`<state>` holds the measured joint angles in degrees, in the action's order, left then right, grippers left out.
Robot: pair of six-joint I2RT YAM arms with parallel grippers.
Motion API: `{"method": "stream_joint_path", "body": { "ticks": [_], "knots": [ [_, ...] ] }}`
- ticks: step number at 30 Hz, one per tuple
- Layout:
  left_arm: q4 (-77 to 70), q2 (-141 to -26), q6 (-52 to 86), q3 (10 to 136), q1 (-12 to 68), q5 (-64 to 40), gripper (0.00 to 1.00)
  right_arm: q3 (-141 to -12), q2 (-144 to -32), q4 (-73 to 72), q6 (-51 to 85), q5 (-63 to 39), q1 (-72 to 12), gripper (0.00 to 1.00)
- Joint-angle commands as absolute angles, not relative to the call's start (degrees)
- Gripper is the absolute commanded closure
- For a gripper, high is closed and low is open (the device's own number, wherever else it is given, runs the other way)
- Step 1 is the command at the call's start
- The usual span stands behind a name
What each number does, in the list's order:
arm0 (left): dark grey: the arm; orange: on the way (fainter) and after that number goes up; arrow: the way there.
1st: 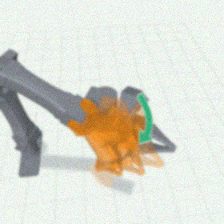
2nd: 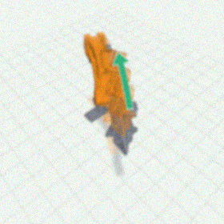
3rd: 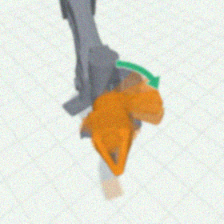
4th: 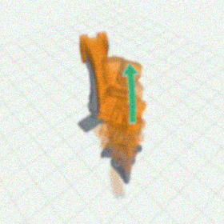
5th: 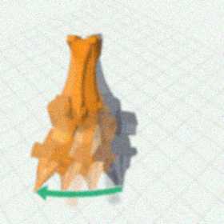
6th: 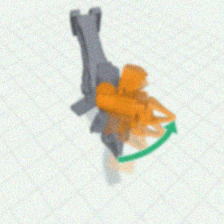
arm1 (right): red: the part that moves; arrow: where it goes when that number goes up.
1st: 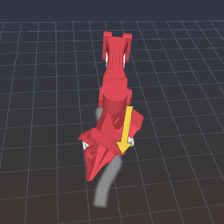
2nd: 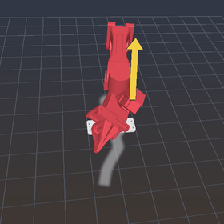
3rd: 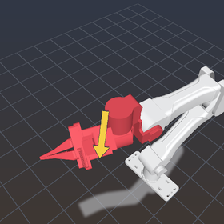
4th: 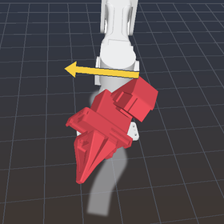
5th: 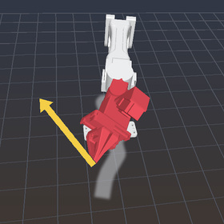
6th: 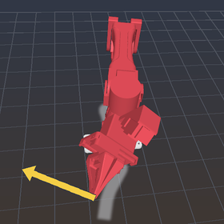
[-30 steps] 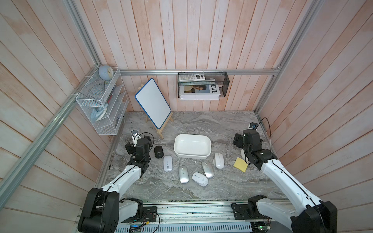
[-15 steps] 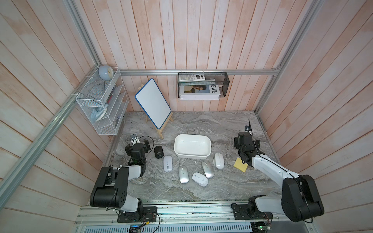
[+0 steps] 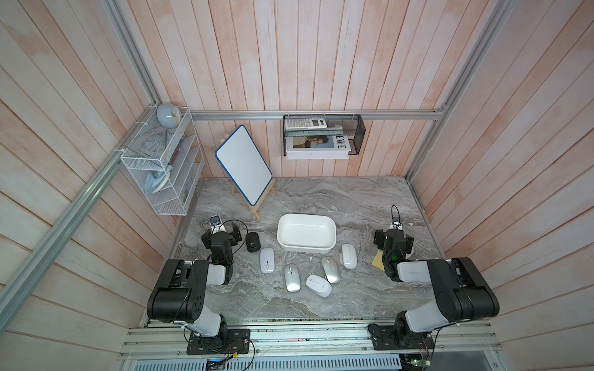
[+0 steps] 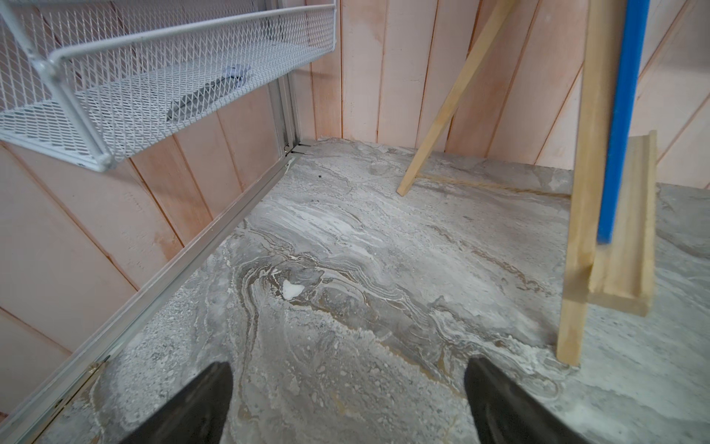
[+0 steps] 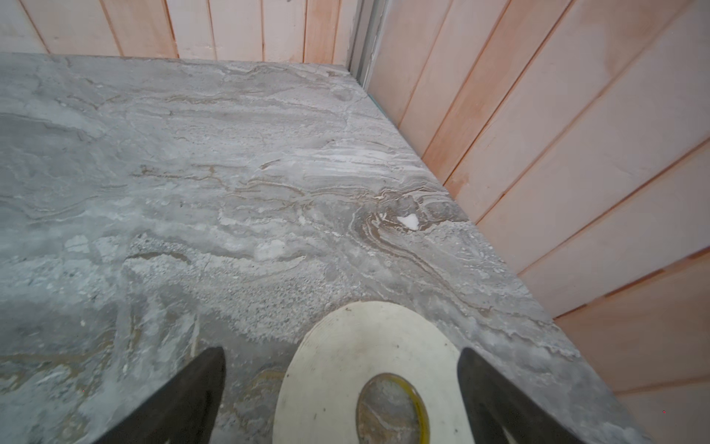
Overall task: Take out the mouse from the storage box
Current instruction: Reset both arms
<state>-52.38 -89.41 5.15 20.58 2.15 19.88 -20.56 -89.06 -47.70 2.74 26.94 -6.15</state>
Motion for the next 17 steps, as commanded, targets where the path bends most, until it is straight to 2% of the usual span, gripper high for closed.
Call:
{"method": "stream_joint_path", "body": {
  "ticks": [1, 17],
  "knots": [
    [-54.12, -89.48, 4.91, 21.08, 1.93, 19.96, 0.00, -20.20, -89.59, -56.03, 2.34, 21.54, -5.15, 0.02],
    [-53.61, -89.40, 4.92, 21.34, 1.54, 18.54, 0.00, -20.88, -89.65, -54.84, 3.08, 23.29, -5.01, 0.02]
  ]
}}
